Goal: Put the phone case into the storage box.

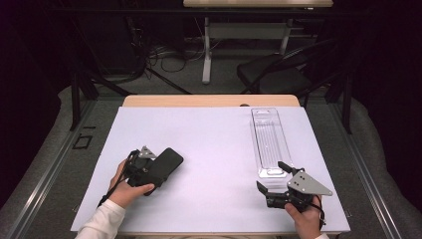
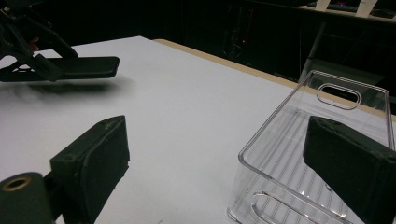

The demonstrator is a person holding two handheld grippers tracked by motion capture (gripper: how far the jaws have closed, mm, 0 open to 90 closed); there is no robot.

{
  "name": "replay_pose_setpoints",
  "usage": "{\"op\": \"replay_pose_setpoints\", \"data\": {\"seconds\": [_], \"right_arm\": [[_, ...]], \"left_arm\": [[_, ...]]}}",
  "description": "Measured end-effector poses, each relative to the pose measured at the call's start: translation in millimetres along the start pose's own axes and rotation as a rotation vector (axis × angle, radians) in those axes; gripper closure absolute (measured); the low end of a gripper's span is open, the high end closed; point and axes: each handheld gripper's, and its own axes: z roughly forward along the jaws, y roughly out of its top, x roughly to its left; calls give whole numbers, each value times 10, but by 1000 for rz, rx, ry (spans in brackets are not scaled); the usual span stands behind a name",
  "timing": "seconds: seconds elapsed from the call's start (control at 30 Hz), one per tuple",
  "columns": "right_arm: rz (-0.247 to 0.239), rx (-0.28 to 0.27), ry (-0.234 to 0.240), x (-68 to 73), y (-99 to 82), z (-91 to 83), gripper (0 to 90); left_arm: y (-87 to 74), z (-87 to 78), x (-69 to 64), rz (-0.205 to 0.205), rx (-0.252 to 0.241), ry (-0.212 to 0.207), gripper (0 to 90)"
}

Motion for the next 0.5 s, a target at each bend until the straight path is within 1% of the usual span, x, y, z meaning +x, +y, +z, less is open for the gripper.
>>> {"op": "replay_pose_setpoints", "data": {"seconds": [0.3, 0.33, 0.37, 0.5], "right_arm": [[0, 1, -1, -1, -1, 0, 66], [0, 1, -1, -1, -1, 0, 66], [0, 1, -1, -2, -2, -1, 66], [0, 2, -1, -1, -2, -1, 66]], "left_arm": [[176, -180, -42, 10, -25, -10, 144], [176, -180, -42, 10, -25, -10, 144], [212, -209, -49, 12, -26, -20, 144], [266, -240, -66, 19, -21, -24, 144]]}}
